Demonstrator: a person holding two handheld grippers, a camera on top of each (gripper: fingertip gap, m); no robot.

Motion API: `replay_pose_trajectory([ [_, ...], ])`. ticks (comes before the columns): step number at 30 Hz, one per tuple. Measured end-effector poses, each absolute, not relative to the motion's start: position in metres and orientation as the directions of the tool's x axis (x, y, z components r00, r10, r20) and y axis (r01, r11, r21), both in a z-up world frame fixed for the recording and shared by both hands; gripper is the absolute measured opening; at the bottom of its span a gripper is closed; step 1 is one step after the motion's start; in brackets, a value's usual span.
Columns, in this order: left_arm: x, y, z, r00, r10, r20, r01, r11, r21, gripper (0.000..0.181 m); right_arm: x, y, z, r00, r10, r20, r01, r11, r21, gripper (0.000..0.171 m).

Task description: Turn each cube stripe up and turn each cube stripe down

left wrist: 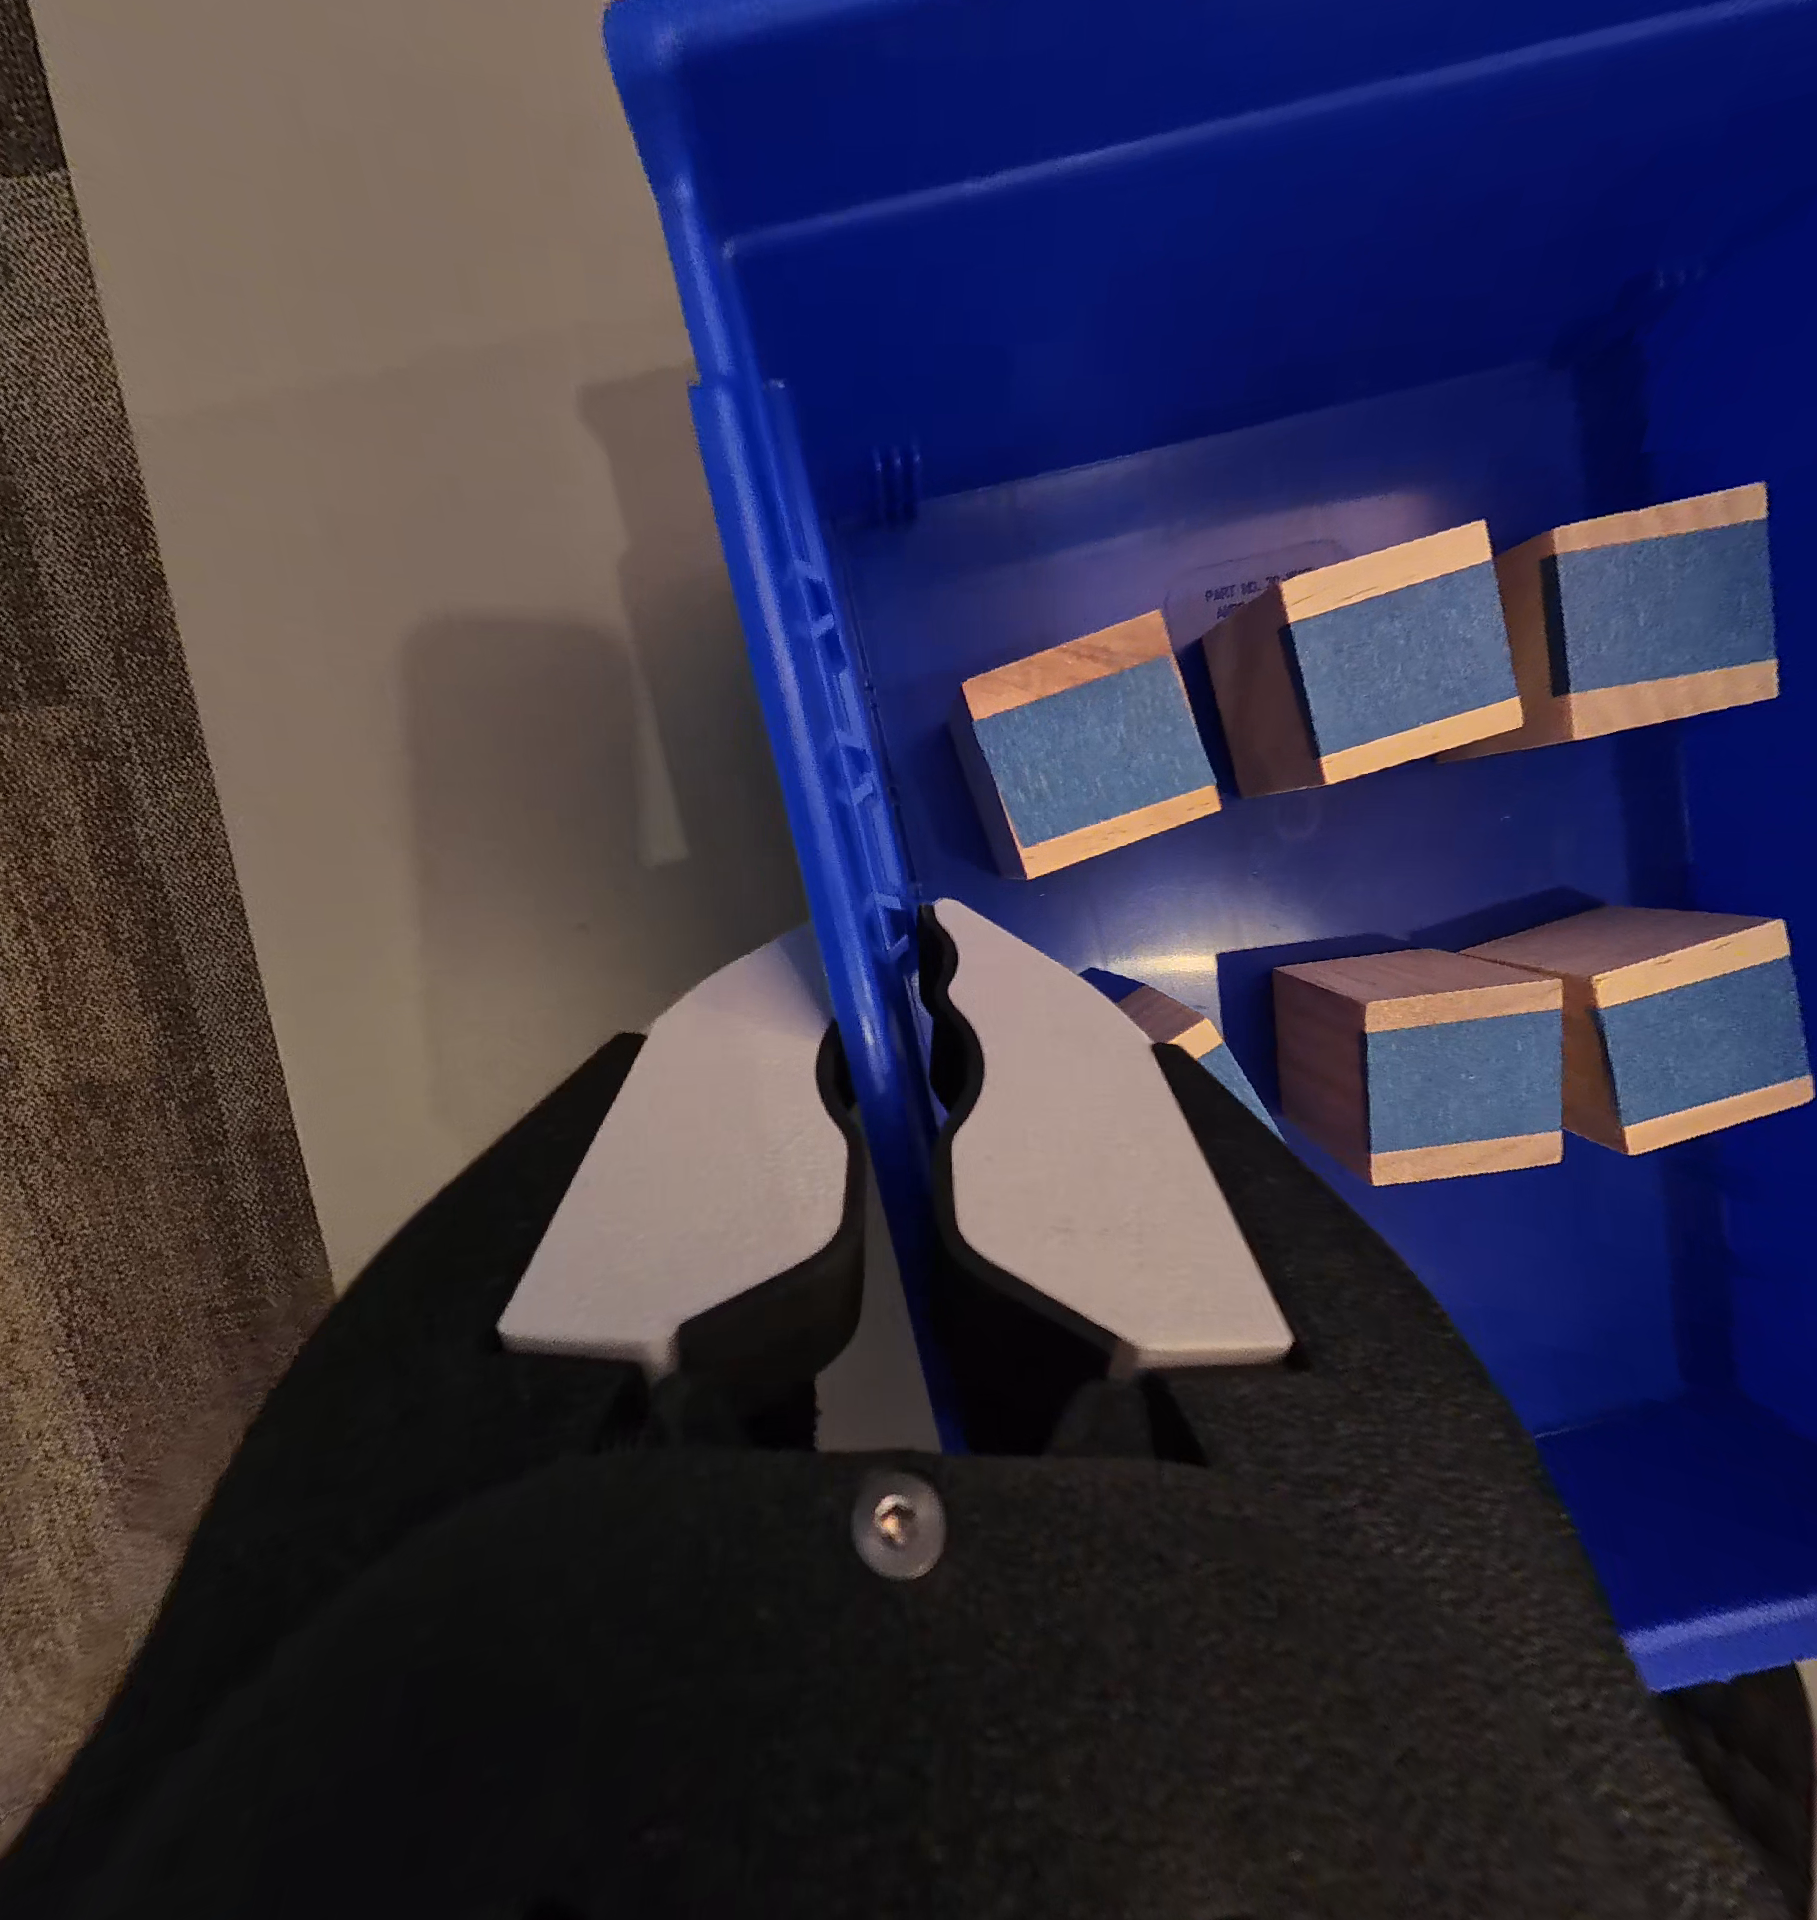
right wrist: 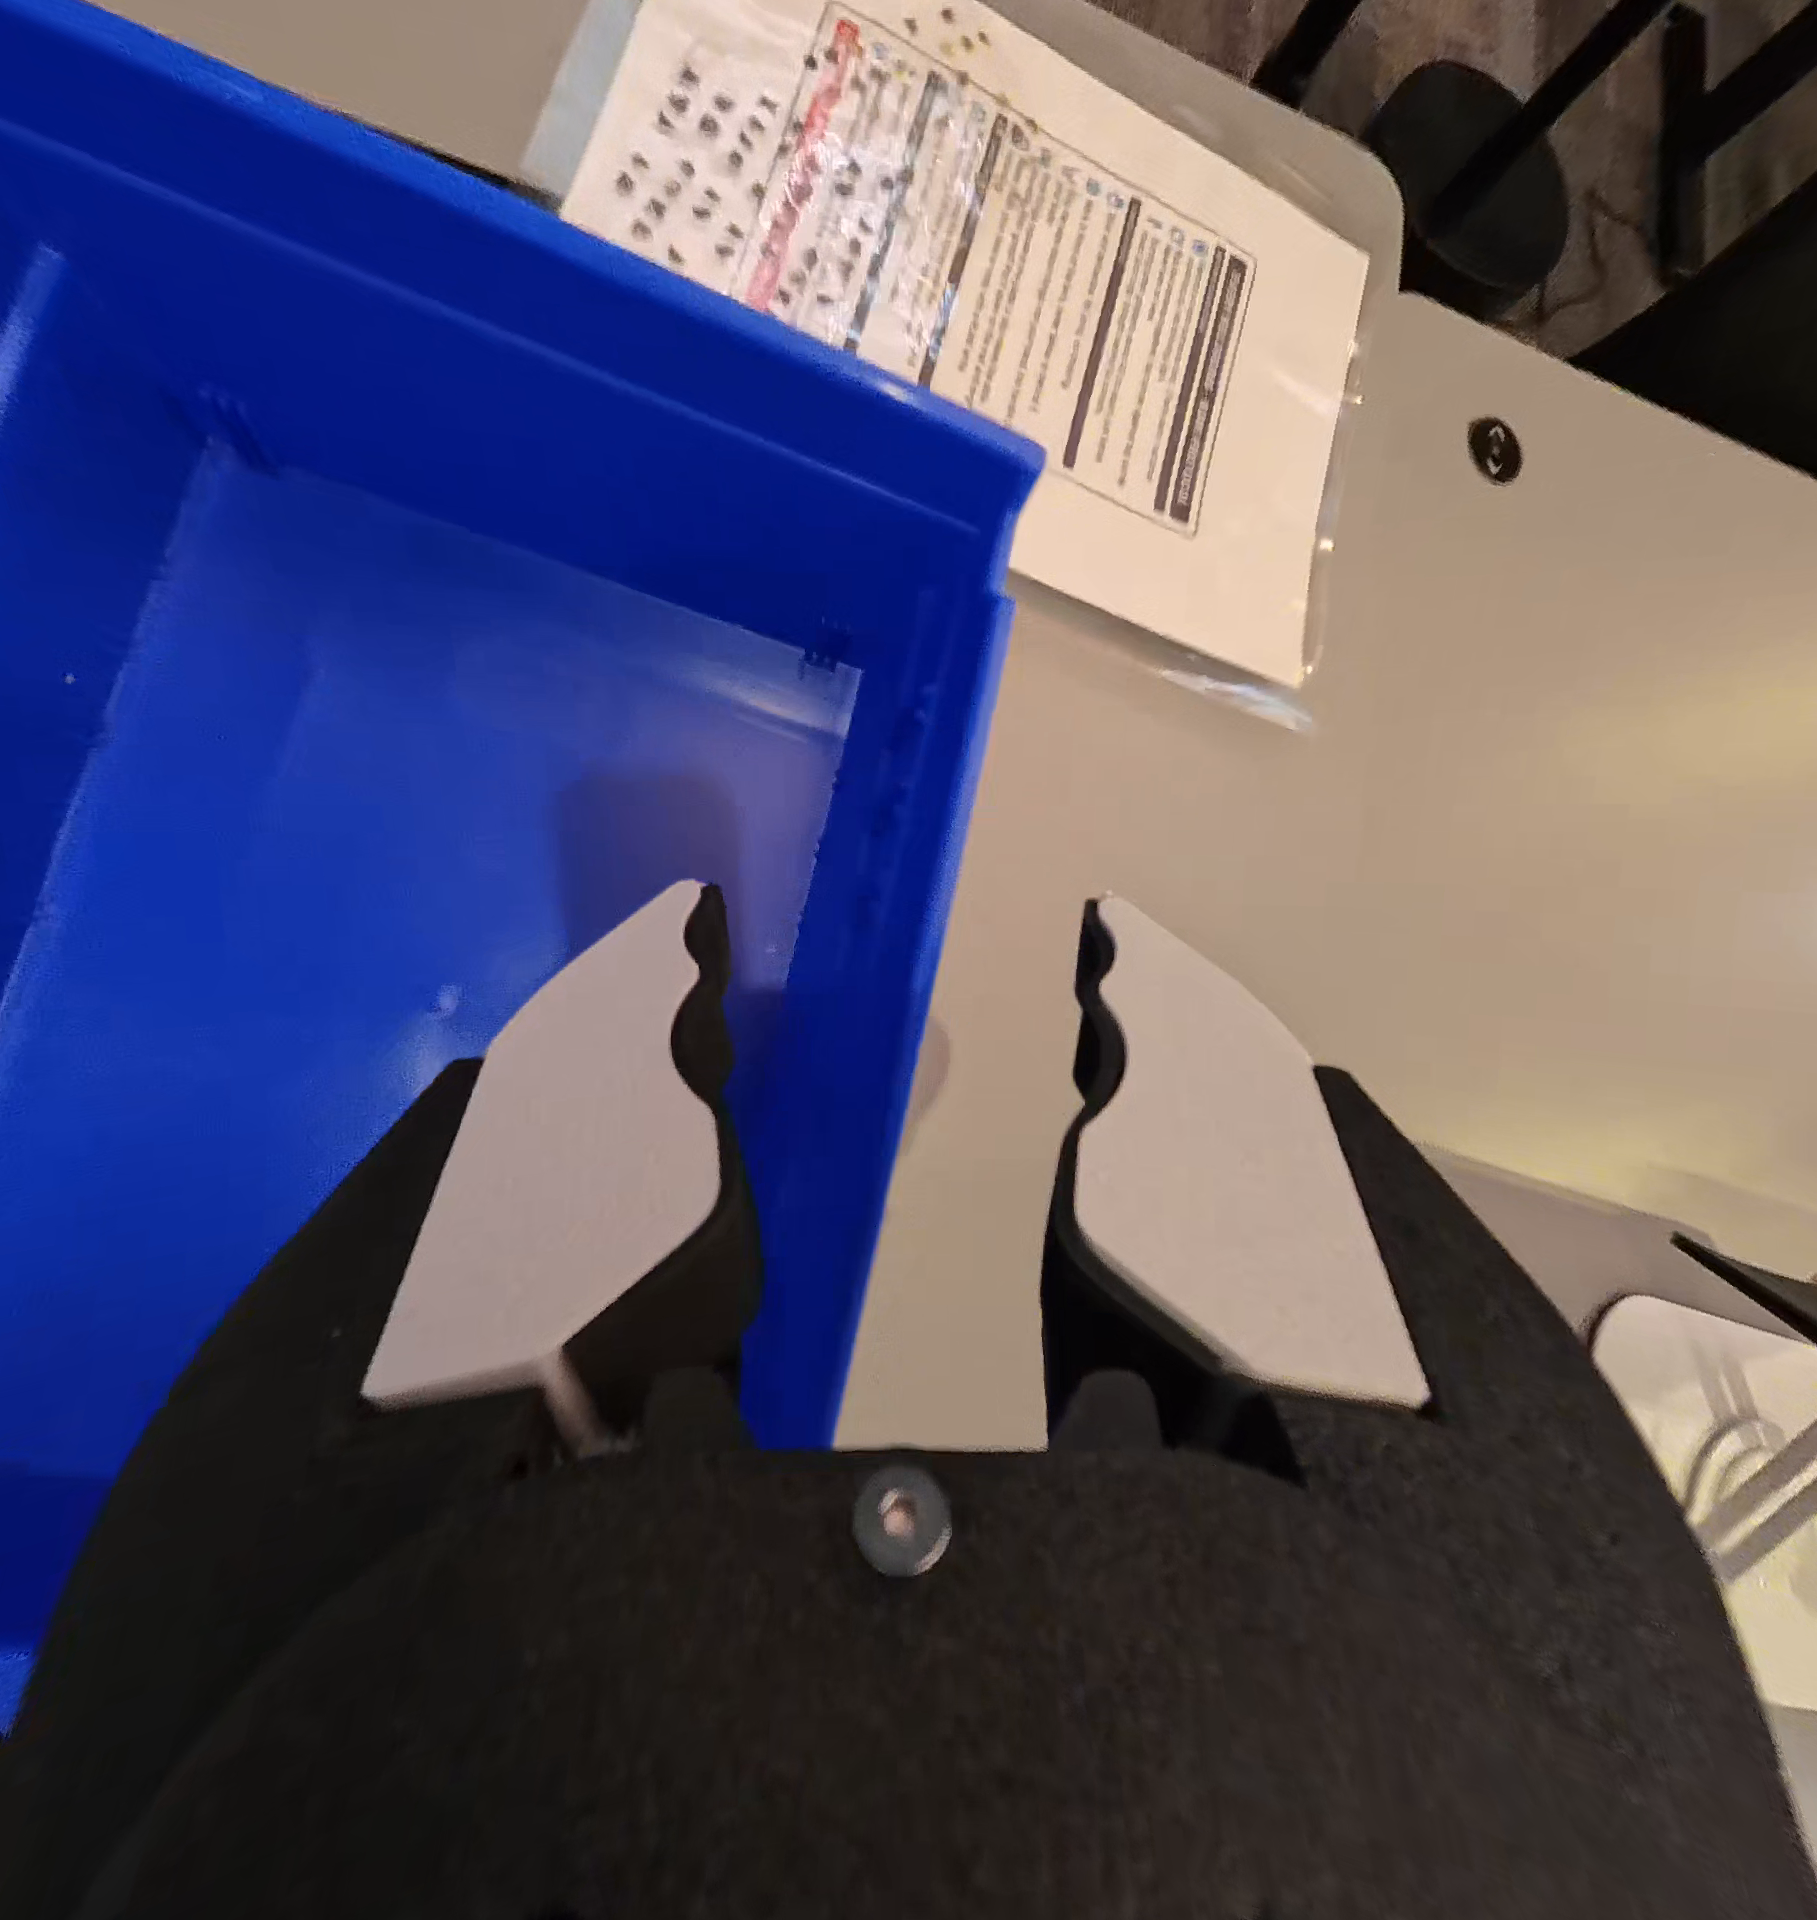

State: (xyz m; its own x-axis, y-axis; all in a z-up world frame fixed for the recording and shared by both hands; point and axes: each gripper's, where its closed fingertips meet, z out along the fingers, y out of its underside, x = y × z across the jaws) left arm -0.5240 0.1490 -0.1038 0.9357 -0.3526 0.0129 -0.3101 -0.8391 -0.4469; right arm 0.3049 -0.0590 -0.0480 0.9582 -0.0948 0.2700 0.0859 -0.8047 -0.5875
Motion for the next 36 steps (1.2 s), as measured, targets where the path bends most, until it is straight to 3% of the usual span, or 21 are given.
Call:
replay_pose_trajectory([
  [6, -0.522, 0.145, -0.106, 0.945, -0.324, 0.038, -0.278, -0.859, -0.43, 0.006, 0.315, -0.083, -0.076, 0.98, -0.066, 0.188, 0.036, -0.87, -0.492, 0.061],
  [10, -0.52, 0.143, -0.106, 0.947, -0.32, 0.034, -0.276, -0.861, -0.428, 0.006, 0.305, -0.091, -0.105, 0.997, -0.003, 0.076, 0.027, -0.918, -0.395, 0.039],
  [12, -0.519, 0.143, -0.106, 0.947, -0.321, 0.031, -0.278, -0.861, -0.426, 0.007, 0.293, -0.087, -0.112, 0.999, 0.033, -0.015, 0.025, -0.923, -0.384, 0.016],
  [17, -0.516, 0.142, -0.107, 0.946, -0.325, 0.014, -0.29, -0.863, -0.414, 0.007, 0.299, -0.081, -0.114, 1.0, 0.011, 0.01, 0.014, -0.925, -0.381, 0.008],
  [23, -0.514, 0.141, -0.107, 0.948, -0.318, 0.031, -0.277, -0.867, -0.415, 0.006, 0.297, -0.085, -0.116, 0.999, 0.005, -0.05, -0.015, -0.92, -0.392, 0.008],
  [25, -0.514, 0.141, -0.107, 0.949, -0.309, 0.064, -0.255, -0.871, -0.42, 0.007, 0.298, -0.088, -0.119, 0.999, 0.005, -0.048, -0.013, -0.929, -0.37, 0.015],
  [30, -0.509, 0.137, -0.088, 0.886, -0.187, 0.425, 0.021, -0.899, -0.438, 0.019, 0.306, -0.087, -0.115, 1.0, -0.009, 0.018, -0.002, -0.924, -0.382, 0.03],
  [32, -0.512, 0.137, -0.067, 0.809, -0.176, 0.561, 0.133, -0.875, -0.466, 0.015, 0.31, -0.082, -0.104, 0.998, -0.031, 0.046, -0.009, -0.903, -0.43, 0.034],
  [36, -0.525, 0.133, -0.026, 0.728, -0.242, 0.641, 0.239, -0.788, -0.568, 0.009, 0.313, -0.077, -0.085, 0.997, -0.056, 0.052, -0.021, -0.854, -0.519, 0.035],
])
